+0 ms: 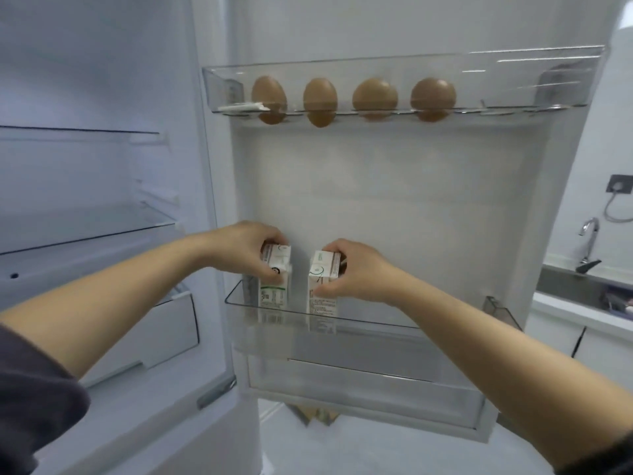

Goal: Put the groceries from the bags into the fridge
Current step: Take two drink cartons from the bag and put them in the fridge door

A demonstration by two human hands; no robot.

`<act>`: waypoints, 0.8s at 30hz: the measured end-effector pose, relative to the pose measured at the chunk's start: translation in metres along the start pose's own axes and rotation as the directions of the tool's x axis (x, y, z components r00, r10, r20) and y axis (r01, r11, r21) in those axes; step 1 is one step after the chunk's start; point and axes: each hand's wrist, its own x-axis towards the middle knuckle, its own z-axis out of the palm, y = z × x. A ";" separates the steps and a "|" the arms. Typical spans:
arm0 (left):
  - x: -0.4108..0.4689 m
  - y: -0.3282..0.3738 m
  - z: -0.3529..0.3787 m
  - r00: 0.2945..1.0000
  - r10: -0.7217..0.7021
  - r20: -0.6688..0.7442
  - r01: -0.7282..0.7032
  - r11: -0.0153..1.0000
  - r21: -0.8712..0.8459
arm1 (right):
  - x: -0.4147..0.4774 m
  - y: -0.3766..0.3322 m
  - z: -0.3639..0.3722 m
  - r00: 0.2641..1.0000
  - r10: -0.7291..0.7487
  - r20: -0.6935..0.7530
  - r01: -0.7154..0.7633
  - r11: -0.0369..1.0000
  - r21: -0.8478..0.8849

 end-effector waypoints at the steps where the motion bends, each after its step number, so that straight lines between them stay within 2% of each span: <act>1: 0.001 -0.003 0.002 0.999 0.018 0.028 -0.018 0.999 0.027 | 0.002 0.001 0.004 1.000 0.014 0.010 -0.014 1.000 -0.010; 6: 0.007 -0.011 0.008 0.984 0.082 0.158 -0.108 0.981 0.164 | 0.010 0.005 0.023 0.996 0.073 0.045 -0.074 0.997 0.000; 12: 0.004 -0.021 0.006 0.970 0.086 0.228 -0.147 0.954 0.263 | 0.016 0.004 0.032 0.989 0.130 0.074 -0.135 0.989 0.068; 16: 0.002 -0.018 0.002 0.967 0.080 0.242 -0.150 0.947 0.286 | 0.018 0.001 0.036 0.982 0.147 0.120 -0.164 0.975 0.152; 24: 0.003 -0.015 -0.003 0.954 0.036 0.298 -0.124 0.950 0.285 | 0.027 -0.014 0.052 0.979 0.147 0.145 -0.172 0.969 0.178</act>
